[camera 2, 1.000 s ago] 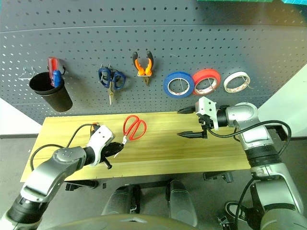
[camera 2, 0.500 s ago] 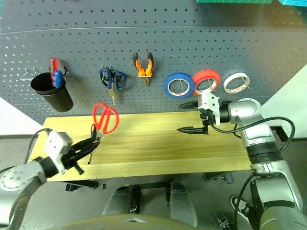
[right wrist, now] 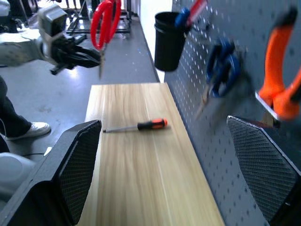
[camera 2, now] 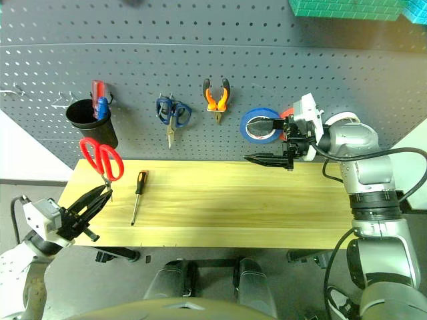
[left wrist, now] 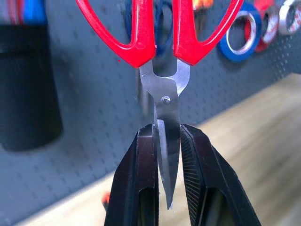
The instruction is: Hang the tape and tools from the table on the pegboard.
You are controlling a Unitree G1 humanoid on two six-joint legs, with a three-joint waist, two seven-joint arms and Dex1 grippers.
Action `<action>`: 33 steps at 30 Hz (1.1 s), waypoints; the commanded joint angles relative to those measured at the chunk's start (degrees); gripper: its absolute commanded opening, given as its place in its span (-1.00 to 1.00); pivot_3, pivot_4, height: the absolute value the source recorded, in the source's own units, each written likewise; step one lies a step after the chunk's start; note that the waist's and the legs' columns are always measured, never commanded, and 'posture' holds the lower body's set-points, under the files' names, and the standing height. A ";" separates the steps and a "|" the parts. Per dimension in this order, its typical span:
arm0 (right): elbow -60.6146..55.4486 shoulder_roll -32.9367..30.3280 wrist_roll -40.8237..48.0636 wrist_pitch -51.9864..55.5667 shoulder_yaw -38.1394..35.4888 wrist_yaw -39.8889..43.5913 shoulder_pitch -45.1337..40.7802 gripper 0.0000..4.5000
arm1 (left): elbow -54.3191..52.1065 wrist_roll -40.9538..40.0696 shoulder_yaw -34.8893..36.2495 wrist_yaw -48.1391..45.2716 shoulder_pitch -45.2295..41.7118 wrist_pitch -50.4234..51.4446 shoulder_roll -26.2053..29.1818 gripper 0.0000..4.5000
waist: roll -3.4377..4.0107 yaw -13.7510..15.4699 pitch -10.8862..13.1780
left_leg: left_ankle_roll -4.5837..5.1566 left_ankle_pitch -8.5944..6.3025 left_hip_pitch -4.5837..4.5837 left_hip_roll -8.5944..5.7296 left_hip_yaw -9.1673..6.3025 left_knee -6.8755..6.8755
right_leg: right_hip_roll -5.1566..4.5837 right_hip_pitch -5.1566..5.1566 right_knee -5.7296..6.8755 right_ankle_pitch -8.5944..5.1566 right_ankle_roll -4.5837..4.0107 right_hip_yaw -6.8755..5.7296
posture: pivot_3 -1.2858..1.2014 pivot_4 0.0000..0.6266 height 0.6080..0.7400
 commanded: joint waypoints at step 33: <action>-8.03 -2.35 1.94 2.30 -3.84 -2.83 2.61 1.00 | 25.62 6.05 -11.57 0.68 -20.97 -14.48 -0.72 -0.84 | 0.23 -1.40 -2.22 | -0.02 0.00 0.94 0.17 0.09 0.03 | 0.12 0.91 0.05 0.06 0.00 -0.03 | 0.07 -0.88 1.00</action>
